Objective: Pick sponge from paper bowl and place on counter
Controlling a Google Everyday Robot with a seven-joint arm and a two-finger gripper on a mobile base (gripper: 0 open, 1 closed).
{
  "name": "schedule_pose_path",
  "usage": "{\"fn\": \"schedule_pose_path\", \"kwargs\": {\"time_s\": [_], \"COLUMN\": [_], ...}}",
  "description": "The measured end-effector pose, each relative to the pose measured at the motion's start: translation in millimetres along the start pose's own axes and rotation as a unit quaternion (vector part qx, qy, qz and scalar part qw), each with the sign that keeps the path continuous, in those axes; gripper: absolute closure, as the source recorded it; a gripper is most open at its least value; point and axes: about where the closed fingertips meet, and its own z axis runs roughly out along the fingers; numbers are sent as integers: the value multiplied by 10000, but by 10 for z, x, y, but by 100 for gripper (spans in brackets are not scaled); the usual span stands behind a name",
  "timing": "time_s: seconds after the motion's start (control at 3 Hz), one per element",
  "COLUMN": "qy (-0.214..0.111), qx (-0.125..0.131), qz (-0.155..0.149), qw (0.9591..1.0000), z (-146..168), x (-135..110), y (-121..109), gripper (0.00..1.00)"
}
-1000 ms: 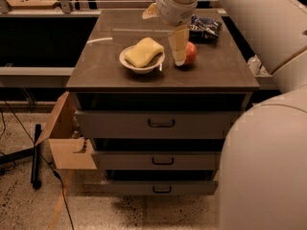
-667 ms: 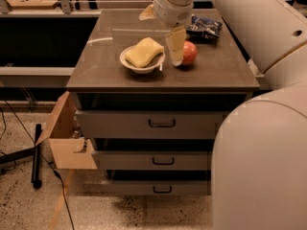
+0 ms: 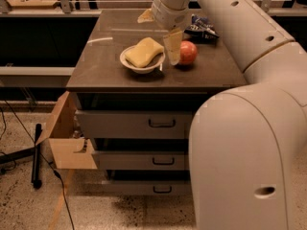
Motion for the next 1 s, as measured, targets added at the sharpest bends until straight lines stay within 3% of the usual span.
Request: {"fn": "schedule_pose_path", "kwargs": {"time_s": [1.0], "qy": [-270], "qx": [-42], "qz": [-345], "qw": [9990], "z": [348], "x": [-79], "y": [-343], "gripper": [0]}}
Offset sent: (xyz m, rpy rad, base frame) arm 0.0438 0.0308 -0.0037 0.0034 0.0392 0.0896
